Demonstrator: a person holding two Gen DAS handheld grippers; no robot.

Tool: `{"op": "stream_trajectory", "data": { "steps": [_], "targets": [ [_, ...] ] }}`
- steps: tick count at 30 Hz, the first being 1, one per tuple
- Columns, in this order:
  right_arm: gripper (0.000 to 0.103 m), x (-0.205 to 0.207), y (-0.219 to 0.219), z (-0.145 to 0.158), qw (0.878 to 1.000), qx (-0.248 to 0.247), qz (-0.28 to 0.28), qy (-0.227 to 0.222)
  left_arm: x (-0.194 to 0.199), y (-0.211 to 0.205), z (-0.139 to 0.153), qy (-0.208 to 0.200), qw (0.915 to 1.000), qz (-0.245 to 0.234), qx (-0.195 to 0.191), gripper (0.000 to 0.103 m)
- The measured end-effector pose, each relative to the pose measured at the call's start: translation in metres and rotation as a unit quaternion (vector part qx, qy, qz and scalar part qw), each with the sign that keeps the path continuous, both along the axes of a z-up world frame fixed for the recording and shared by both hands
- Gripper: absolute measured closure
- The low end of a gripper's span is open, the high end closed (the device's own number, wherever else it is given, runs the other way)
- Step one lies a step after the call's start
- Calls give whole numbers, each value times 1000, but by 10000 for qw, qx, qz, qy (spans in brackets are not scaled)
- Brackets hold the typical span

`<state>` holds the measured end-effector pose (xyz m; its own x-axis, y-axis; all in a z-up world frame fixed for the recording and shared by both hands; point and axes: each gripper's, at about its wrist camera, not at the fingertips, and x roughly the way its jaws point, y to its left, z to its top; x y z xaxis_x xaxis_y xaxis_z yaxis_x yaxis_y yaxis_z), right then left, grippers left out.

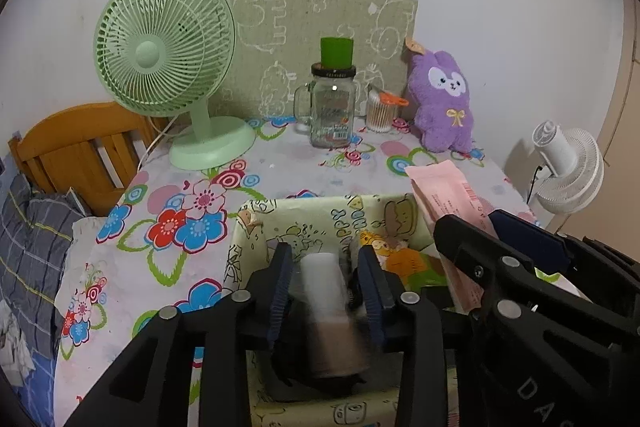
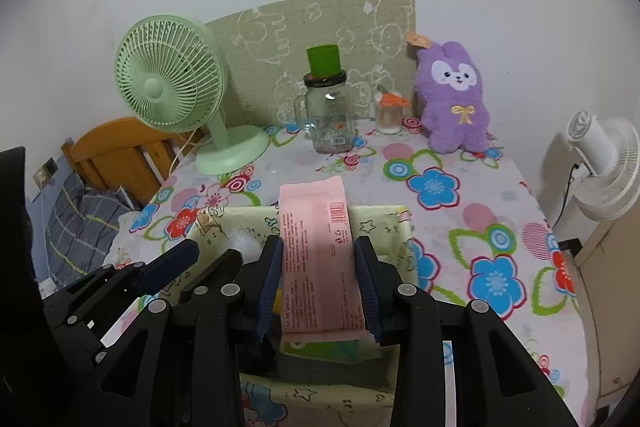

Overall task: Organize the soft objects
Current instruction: 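Open the left gripper dropping the tissue roll in while the right gripper releases the pink pack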

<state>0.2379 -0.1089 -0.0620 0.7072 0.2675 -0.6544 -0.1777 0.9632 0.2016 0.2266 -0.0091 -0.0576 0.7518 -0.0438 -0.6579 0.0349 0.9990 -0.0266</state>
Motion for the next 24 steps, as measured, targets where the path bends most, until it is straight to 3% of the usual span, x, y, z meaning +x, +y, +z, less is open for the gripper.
{"op": "stream_trajectory", "data": {
  "steps": [2,4,10,21,24],
  "targets": [
    [63,4,2,-4,10000,0,46,46,2,1,-4,68,10000,17,-16,58],
    [63,6,4,-8,9999,2,83,100,3,3,-7,115,9999,8,-40,42],
    [63,13,12,-17,9996,51,209,208,2,7,-11,174,9998,24,49,28],
    [60,16,28,-25,9978,71,570,337,-4,13,-16,266,9995,22,152,18],
    [49,12,29,-25,9971,98,660,354,-7,14,-15,280,9996,-3,106,18]
  ]
}}
